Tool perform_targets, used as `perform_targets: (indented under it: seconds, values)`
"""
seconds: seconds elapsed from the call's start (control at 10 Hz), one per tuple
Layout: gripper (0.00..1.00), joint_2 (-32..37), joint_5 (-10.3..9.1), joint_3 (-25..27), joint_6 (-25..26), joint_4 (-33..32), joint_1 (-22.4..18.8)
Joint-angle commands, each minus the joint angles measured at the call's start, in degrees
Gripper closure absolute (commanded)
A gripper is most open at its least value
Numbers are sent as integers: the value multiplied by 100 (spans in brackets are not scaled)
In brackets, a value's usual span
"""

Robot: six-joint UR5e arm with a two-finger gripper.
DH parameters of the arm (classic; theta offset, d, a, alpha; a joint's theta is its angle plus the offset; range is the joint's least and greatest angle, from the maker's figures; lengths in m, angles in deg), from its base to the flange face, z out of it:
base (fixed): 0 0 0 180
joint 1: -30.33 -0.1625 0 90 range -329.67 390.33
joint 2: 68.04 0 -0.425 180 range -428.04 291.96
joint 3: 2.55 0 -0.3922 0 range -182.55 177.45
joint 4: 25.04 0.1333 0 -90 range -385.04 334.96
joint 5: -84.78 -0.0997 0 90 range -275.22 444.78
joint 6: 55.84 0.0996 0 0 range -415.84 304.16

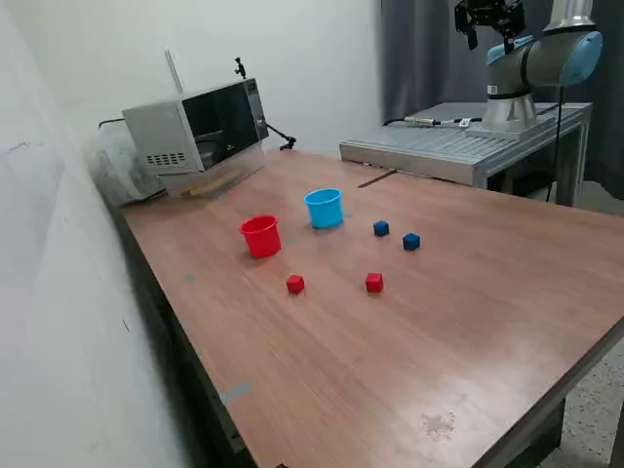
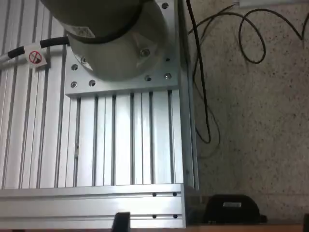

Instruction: Place red objects in the red bin, and blue objects in the blue bin.

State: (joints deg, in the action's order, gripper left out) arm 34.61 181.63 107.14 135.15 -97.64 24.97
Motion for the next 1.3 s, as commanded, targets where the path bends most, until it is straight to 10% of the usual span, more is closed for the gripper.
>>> perform_targets:
  seconds: [0.0, 1.2]
  values:
    - [0, 0, 0, 0, -9, 0, 0]
    - [0, -149, 0, -879, 18, -654, 18]
